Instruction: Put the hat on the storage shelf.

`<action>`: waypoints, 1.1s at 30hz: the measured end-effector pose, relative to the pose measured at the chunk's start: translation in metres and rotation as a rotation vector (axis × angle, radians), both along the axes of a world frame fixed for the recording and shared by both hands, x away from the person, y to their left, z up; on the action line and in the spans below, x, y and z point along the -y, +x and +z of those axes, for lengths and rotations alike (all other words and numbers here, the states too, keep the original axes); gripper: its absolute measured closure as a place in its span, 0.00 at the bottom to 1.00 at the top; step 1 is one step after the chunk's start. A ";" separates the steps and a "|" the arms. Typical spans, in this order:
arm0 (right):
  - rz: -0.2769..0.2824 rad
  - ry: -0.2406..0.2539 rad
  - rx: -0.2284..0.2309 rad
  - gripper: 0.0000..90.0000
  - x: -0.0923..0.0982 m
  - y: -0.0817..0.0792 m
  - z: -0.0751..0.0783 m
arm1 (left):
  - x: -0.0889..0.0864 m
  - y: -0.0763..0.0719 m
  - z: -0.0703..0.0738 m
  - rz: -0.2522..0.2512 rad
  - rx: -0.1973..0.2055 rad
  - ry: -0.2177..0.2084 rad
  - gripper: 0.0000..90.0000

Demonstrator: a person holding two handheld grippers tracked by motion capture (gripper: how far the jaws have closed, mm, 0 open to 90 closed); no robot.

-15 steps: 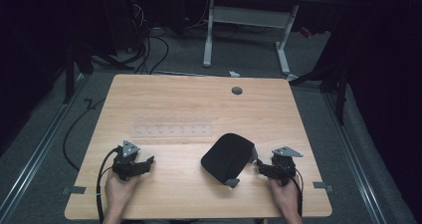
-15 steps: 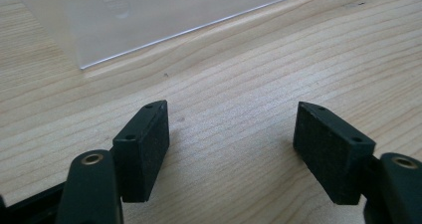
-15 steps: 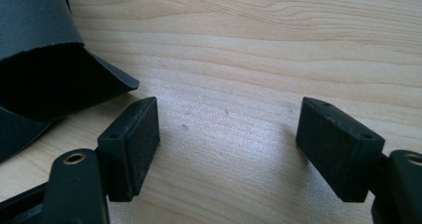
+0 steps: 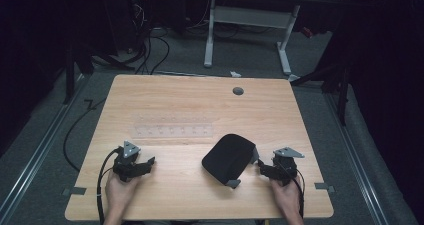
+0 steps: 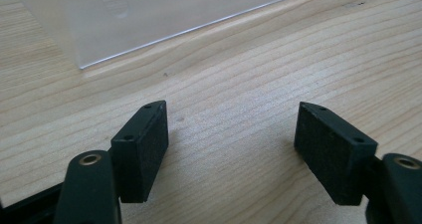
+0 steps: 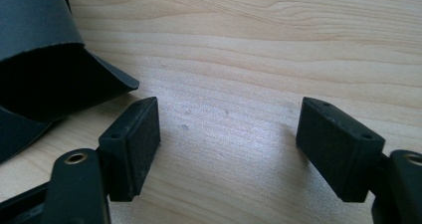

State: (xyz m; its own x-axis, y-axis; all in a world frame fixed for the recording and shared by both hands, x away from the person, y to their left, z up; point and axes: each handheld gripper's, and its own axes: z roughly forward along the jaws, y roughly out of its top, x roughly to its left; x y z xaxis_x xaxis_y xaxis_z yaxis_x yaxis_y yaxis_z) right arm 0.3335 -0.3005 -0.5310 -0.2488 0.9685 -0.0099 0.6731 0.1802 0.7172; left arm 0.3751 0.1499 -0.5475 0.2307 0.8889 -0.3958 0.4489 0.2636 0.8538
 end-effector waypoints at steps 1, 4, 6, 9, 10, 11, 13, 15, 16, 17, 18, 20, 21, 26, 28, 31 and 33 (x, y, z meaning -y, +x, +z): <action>0.000 -0.001 0.000 0.29 0.000 0.000 0.000 | 0.000 0.000 0.000 0.000 0.000 0.000 0.33; 0.007 -0.005 -0.007 0.29 0.000 0.001 0.001 | 0.000 0.000 0.000 0.000 0.000 0.000 0.33; 0.004 -0.008 -0.017 0.29 0.000 0.001 0.002 | 0.000 0.000 0.000 0.000 0.000 0.000 0.33; 0.010 -0.011 -0.026 0.29 0.000 0.002 0.003 | 0.000 0.000 0.000 0.000 0.000 0.000 0.33; 0.010 -0.011 -0.026 0.29 0.000 0.002 0.003 | 0.000 0.000 0.000 0.000 0.000 0.000 0.33; 0.009 -0.012 -0.027 0.31 0.000 0.003 0.003 | 0.000 0.000 0.000 0.000 0.000 0.000 0.33; 0.008 -0.010 -0.024 0.41 0.000 0.001 0.004 | 0.000 0.000 0.000 0.000 0.000 0.000 0.33; 0.015 0.022 -0.015 0.44 0.001 -0.002 0.004 | 0.000 0.000 0.000 0.000 0.000 0.001 0.33; 0.020 0.042 -0.008 0.46 0.002 -0.004 0.005 | 0.000 0.000 0.000 0.000 0.000 0.001 0.33; 0.020 0.042 -0.008 0.46 0.002 -0.004 0.005 | 0.000 0.000 0.000 0.000 0.000 0.001 0.33; 0.026 0.059 0.003 0.47 0.003 -0.006 0.006 | 0.000 0.000 0.000 0.001 0.000 0.001 0.33; 0.041 0.105 0.039 0.50 0.005 -0.012 0.010 | 0.000 0.000 0.000 0.000 -0.002 0.001 0.33; 0.046 0.111 0.050 0.50 0.005 -0.014 0.012 | 0.000 0.000 0.000 0.001 -0.002 0.001 0.33; 0.069 0.131 0.109 0.49 0.005 -0.023 0.019 | 0.000 0.000 0.000 0.001 -0.002 0.001 0.33; 0.083 0.141 0.119 0.48 0.005 -0.025 0.022 | 0.000 0.000 0.000 0.001 -0.002 0.001 0.33; 0.099 0.164 0.124 0.45 0.005 -0.026 0.024 | 0.000 0.000 0.000 0.001 -0.002 0.000 0.33; 0.120 0.194 0.115 0.41 0.004 -0.026 0.029 | 0.000 0.000 0.000 0.002 -0.002 0.000 0.33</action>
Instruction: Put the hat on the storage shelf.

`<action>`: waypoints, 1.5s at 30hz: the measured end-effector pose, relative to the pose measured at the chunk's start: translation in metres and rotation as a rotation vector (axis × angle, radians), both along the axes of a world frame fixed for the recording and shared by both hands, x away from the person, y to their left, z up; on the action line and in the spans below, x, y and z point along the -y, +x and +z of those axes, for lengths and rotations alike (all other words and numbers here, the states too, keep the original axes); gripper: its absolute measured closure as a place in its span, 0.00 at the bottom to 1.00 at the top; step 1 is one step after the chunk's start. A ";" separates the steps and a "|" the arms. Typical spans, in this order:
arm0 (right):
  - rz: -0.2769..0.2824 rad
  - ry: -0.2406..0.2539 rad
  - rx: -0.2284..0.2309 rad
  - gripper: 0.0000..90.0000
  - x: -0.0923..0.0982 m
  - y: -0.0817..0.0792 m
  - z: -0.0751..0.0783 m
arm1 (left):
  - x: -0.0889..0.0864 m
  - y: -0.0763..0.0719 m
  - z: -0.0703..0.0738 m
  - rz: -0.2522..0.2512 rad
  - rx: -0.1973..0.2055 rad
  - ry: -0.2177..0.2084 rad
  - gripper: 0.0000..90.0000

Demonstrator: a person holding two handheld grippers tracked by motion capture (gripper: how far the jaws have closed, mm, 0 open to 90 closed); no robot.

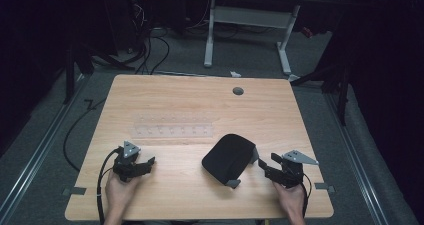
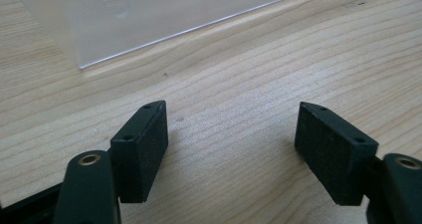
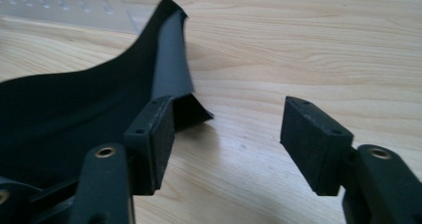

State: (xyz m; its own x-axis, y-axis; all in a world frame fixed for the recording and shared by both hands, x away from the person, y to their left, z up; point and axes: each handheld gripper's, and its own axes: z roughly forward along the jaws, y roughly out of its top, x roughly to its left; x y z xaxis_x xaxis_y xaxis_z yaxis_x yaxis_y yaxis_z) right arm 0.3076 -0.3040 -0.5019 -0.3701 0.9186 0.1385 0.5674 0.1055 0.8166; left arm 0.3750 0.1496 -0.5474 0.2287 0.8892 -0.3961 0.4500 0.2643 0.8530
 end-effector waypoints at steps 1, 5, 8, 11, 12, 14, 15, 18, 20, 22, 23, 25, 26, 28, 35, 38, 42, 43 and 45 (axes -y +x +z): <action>0.000 0.000 0.000 0.41 0.000 0.000 0.000 | 0.000 0.000 0.000 0.000 0.000 0.000 0.33; 0.017 0.003 0.013 0.38 -0.004 0.003 0.005 | 0.000 0.000 0.000 0.000 0.000 0.001 0.33; 0.038 0.018 0.006 0.37 -0.008 0.008 0.008 | 0.000 0.000 0.000 0.000 0.000 0.000 0.33; 0.048 0.017 0.012 0.37 -0.013 0.012 0.009 | 0.000 0.000 0.000 0.000 0.000 0.000 0.33; 0.048 0.017 0.012 0.37 -0.013 0.012 0.009 | 0.000 0.000 0.000 0.000 0.000 0.000 0.33; 0.057 0.018 0.009 0.37 -0.016 0.015 0.009 | 0.000 0.000 0.000 0.000 0.000 0.001 0.33; 0.066 0.021 0.001 0.37 -0.019 0.019 0.009 | 0.000 0.000 0.000 0.000 0.000 0.000 0.33; 0.079 0.020 -0.018 0.36 -0.022 0.027 0.007 | 0.000 0.000 0.000 0.000 0.000 0.000 0.33; 0.078 0.029 -0.025 0.36 -0.023 0.029 0.005 | 0.000 0.000 0.000 0.000 0.000 0.000 0.33; 0.085 0.045 -0.048 0.36 -0.025 0.035 0.000 | 0.000 0.000 0.000 -0.001 0.000 0.000 0.33; 0.084 0.050 -0.054 0.36 -0.026 0.037 -0.002 | 0.000 0.000 0.000 -0.001 0.000 0.000 0.33; 0.090 0.053 -0.058 0.36 -0.028 0.039 -0.004 | 0.000 0.000 0.000 -0.001 0.000 0.000 0.33; 0.090 0.053 -0.058 0.36 -0.028 0.039 -0.004 | 0.000 0.000 0.000 -0.001 0.000 0.000 0.33; 0.099 0.056 -0.061 0.36 -0.029 0.042 -0.006 | 0.000 0.000 0.000 -0.001 0.000 0.000 0.33; 0.128 0.054 -0.105 0.38 -0.035 0.048 -0.015 | 0.000 0.000 0.000 0.000 0.000 0.000 0.33; 0.134 0.059 -0.107 0.40 -0.037 0.049 -0.017 | 0.000 0.000 0.000 -0.001 0.000 0.000 0.33; 0.144 0.070 -0.120 0.43 -0.037 0.052 -0.020 | 0.000 0.000 0.000 -0.001 0.000 0.000 0.33; 0.148 0.075 -0.125 0.44 -0.037 0.052 -0.021 | 0.000 0.000 0.000 -0.001 0.000 0.000 0.33; 0.153 0.081 -0.127 0.45 -0.037 0.052 -0.021 | 0.000 0.000 0.000 -0.001 0.000 0.000 0.33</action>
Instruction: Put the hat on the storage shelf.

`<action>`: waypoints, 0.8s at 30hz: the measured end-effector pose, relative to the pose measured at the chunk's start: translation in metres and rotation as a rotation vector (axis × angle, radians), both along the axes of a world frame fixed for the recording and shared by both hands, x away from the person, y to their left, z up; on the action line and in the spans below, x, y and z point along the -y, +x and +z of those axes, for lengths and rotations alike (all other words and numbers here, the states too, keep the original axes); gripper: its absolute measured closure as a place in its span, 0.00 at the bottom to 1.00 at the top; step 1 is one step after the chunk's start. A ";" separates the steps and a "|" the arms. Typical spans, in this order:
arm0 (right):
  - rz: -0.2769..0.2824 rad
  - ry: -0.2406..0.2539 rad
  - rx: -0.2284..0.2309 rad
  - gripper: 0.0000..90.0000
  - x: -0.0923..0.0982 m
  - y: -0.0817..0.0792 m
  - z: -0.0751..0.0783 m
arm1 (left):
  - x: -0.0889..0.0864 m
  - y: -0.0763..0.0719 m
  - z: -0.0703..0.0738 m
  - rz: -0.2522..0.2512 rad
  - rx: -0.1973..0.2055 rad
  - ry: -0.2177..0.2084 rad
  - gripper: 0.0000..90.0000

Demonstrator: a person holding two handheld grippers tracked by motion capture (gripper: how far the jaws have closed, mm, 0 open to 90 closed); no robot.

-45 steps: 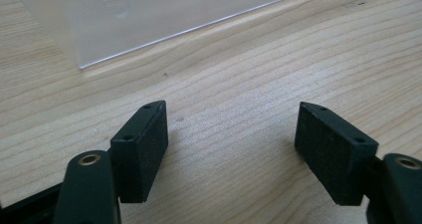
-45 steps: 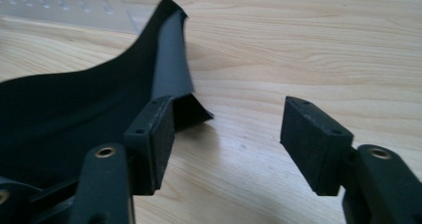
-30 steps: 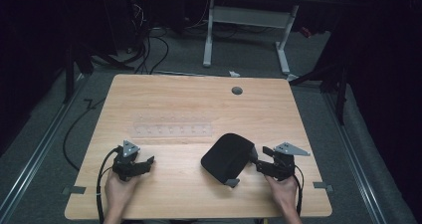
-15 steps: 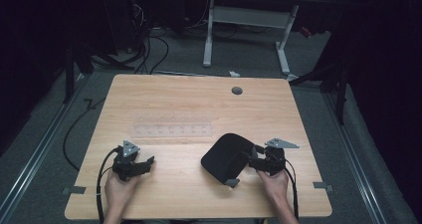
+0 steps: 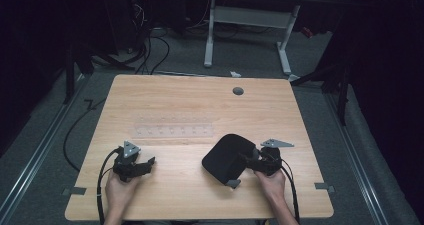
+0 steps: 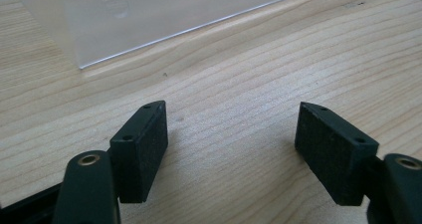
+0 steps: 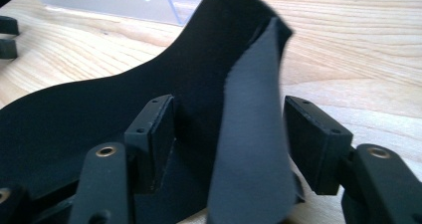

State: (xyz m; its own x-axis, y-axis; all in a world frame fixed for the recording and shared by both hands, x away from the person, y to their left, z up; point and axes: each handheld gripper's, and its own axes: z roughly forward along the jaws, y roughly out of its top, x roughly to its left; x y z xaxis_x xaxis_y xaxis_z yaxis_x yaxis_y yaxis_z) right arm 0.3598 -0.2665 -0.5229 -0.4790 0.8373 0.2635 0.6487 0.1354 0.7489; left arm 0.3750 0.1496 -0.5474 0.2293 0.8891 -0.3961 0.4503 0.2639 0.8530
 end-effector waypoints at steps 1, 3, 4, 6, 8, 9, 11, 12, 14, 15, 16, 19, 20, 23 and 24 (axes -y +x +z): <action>0.007 0.003 0.001 0.48 0.000 0.000 0.000 | 0.000 0.000 0.000 0.000 0.000 0.000 0.33; 0.020 0.020 0.002 0.53 0.000 0.001 -0.001 | 0.000 0.000 0.000 0.000 0.000 0.000 0.33; 0.027 0.028 -0.004 0.55 0.000 0.001 -0.001 | 0.000 0.000 0.000 0.000 0.000 0.000 0.33; 0.043 0.021 0.003 0.60 -0.002 0.000 -0.001 | 0.000 0.000 0.000 0.000 0.000 0.000 0.33; 0.056 0.018 0.009 0.65 -0.002 -0.001 -0.001 | 0.000 0.000 0.000 -0.002 0.000 0.001 0.33; 0.056 0.018 0.009 0.65 -0.002 -0.001 -0.001 | 0.000 0.000 0.000 -0.002 0.000 0.001 0.33; 0.072 0.020 0.016 0.70 -0.002 -0.002 0.000 | 0.000 0.000 0.000 -0.004 0.000 0.001 0.33; 0.077 0.020 0.016 0.72 -0.002 -0.002 0.000 | 0.000 0.000 0.000 -0.004 0.000 0.003 0.33; 0.098 0.028 0.021 0.77 -0.002 -0.002 0.001 | 0.000 0.000 0.000 -0.003 0.000 0.001 0.33; 0.113 0.036 0.025 0.81 -0.002 -0.003 0.001 | 0.000 0.000 0.000 -0.003 0.000 0.001 0.33; 0.120 0.040 0.026 0.82 -0.002 -0.003 0.001 | 0.000 0.000 0.000 -0.003 0.000 0.002 0.33; 0.154 0.043 0.046 0.88 -0.005 -0.007 0.003 | 0.000 0.000 0.000 -0.004 0.000 0.002 0.33; 0.167 0.041 0.050 0.89 -0.006 -0.008 0.003 | 0.000 0.000 0.000 -0.003 0.001 0.001 0.33; 0.183 0.046 0.050 0.91 -0.007 -0.009 0.004 | 0.000 0.000 0.000 -0.003 0.001 0.001 0.33; 0.189 0.050 0.051 0.92 -0.007 -0.009 0.004 | 0.000 0.000 0.000 -0.003 0.001 0.003 0.33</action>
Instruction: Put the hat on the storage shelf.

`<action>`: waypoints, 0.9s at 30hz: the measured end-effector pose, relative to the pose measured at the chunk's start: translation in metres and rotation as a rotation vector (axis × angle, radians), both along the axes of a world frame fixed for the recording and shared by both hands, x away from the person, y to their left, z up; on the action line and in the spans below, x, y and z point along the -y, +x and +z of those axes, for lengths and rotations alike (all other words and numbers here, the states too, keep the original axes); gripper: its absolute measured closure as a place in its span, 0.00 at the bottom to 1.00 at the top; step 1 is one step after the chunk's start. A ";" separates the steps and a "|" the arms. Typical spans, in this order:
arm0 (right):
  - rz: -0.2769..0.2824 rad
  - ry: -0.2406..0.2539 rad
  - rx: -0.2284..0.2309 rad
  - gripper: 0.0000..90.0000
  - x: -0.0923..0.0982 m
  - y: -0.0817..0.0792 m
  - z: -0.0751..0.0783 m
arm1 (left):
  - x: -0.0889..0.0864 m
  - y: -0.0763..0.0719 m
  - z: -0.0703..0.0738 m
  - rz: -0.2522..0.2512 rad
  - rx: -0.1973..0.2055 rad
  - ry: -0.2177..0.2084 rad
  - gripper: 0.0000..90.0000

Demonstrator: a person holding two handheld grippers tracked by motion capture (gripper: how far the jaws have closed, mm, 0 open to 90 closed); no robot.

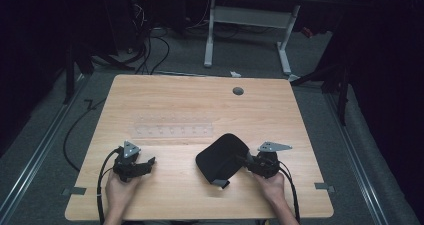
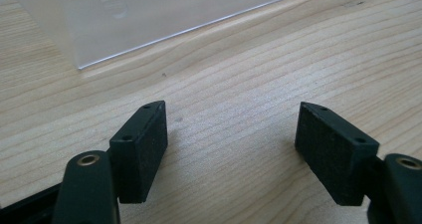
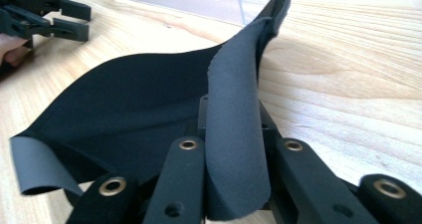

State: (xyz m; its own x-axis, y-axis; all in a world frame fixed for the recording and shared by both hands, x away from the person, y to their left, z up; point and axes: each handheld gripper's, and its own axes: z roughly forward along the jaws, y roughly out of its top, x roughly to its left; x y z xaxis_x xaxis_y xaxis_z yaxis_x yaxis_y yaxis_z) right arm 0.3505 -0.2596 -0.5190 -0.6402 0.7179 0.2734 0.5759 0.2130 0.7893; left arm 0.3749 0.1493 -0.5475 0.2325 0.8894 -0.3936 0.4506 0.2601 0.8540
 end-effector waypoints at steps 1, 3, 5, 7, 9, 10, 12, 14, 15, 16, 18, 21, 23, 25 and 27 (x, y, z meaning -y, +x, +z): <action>0.010 0.015 -0.004 0.94 0.000 -0.001 0.001 | 0.000 0.000 0.000 0.000 0.000 0.000 0.33; 0.013 0.023 0.000 0.94 0.000 -0.001 0.002 | 0.000 0.000 0.000 -0.001 0.001 0.002 0.33; 0.020 0.033 0.000 0.95 0.001 -0.003 0.004 | 0.000 0.000 0.000 0.000 0.001 0.002 0.32; 0.021 0.032 0.007 0.95 0.000 -0.004 0.005 | 0.000 0.000 0.000 -0.001 0.001 0.002 0.32; 0.016 0.031 0.009 0.95 -0.001 -0.006 0.007 | 0.000 0.000 0.000 -0.002 0.001 0.001 0.32; 0.018 0.027 0.019 0.95 -0.001 -0.008 0.009 | 0.000 0.000 0.000 -0.002 0.001 0.001 0.32; 0.018 0.028 0.023 0.95 -0.002 -0.009 0.010 | 0.000 0.000 0.000 -0.001 0.001 0.001 0.32; 0.016 0.025 0.021 0.95 -0.002 -0.010 0.012 | 0.000 0.000 0.000 -0.002 0.001 0.001 0.32; 0.014 0.025 0.020 0.95 -0.002 -0.010 0.013 | 0.000 0.000 0.000 -0.001 0.001 0.000 0.32; 0.012 0.026 0.020 0.95 -0.001 -0.011 0.013 | 0.000 0.000 0.000 -0.002 0.001 0.000 0.32; 0.012 0.026 0.023 0.95 0.000 -0.011 0.014 | 0.001 0.000 0.000 -0.003 0.000 -0.001 0.32; 0.005 0.028 0.023 0.96 0.001 -0.013 0.016 | 0.001 -0.001 0.000 -0.008 0.001 -0.002 0.32; 0.004 0.027 0.023 0.96 0.001 -0.013 0.017 | 0.001 -0.001 0.000 -0.009 0.000 -0.002 0.32; 0.001 0.028 0.022 0.96 0.002 -0.014 0.018 | 0.002 -0.001 0.000 -0.012 -0.002 -0.001 0.30; 0.000 0.035 0.021 0.96 0.003 -0.015 0.019 | 0.002 -0.001 0.000 -0.008 -0.004 0.001 0.28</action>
State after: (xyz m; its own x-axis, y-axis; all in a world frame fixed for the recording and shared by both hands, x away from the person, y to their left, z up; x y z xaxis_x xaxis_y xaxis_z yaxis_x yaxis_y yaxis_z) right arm 0.3359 -0.2627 -0.4996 -0.6458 0.7086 0.2843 0.5590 0.1852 0.8082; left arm 0.3743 0.1473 -0.5478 0.2379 0.8879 -0.3938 0.4561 0.2558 0.8523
